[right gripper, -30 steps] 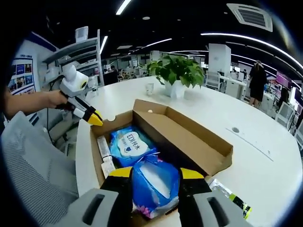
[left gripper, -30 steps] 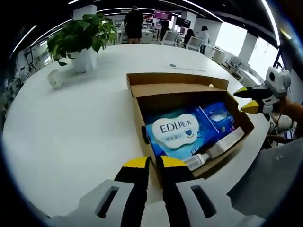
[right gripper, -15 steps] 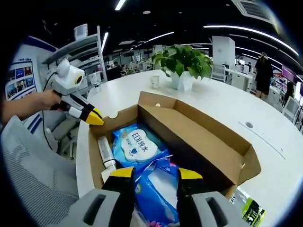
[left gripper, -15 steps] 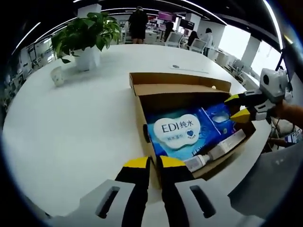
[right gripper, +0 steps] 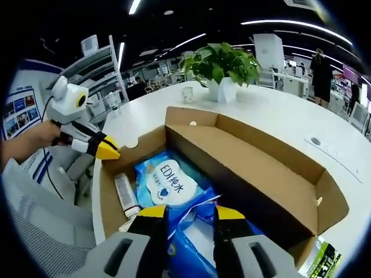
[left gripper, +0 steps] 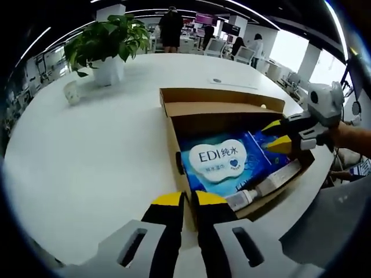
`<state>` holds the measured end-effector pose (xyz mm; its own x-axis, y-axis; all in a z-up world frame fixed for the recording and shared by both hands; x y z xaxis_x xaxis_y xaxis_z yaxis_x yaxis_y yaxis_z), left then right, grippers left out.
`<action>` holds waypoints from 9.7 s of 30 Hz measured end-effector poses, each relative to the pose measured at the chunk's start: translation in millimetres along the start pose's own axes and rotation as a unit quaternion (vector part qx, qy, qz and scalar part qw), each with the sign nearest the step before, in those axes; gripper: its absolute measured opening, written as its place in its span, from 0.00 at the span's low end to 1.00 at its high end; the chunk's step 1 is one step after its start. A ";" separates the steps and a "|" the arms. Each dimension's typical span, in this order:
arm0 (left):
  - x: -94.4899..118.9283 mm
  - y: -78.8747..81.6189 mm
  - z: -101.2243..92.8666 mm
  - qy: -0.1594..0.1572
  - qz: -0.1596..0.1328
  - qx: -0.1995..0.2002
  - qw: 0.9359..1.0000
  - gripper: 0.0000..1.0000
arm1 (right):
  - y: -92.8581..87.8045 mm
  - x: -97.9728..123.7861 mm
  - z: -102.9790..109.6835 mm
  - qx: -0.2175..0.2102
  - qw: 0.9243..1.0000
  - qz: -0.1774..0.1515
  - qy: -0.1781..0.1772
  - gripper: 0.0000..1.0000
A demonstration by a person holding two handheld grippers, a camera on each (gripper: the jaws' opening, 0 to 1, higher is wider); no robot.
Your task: Operate the shoe box by opening the lid, removing the specified soft item, and placing it in the target area until the item is outside and the box remains undamaged.
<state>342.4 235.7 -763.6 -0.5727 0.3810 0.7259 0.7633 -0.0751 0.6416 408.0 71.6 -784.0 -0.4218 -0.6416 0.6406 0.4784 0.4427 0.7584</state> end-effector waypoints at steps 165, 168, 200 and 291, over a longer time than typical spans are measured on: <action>-47.1 39.3 -65.5 -0.081 0.054 -0.033 0.995 0.00 | 30.0 58.5 -52.0 -0.057 0.994 -0.068 -0.065 0.00; -42.9 45.5 -71.1 -0.086 0.048 -0.038 0.994 0.00 | 32.5 65.3 -54.2 -0.059 0.993 -0.074 -0.067 0.00; -39.6 101.9 -159.0 -0.163 0.014 -0.054 0.985 0.00 | 29.4 152.1 -111.8 -0.098 0.983 -0.104 -0.116 0.00; -174.6 98.3 -259.4 -0.168 0.094 -0.102 0.976 0.00 | -77.5 164.4 -245.6 -0.172 0.962 -0.020 -0.212 0.00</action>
<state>439.9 -77.3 -763.0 -0.2713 0.6204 0.7358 0.7510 -0.3417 0.5650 490.8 -222.1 -767.0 -0.6863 -0.3092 0.6583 0.6512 0.1420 0.7455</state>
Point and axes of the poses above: the point that each gripper's makers call its tool centre point, and the gripper's own axes: x roughly backward along the fingers, z roughly to its left, y roughly out of its top, the point moved 1 cm from there along x, roughly backward along the fingers, and after that the axes turned 7 degrees about -y, right-handed, at the moved point
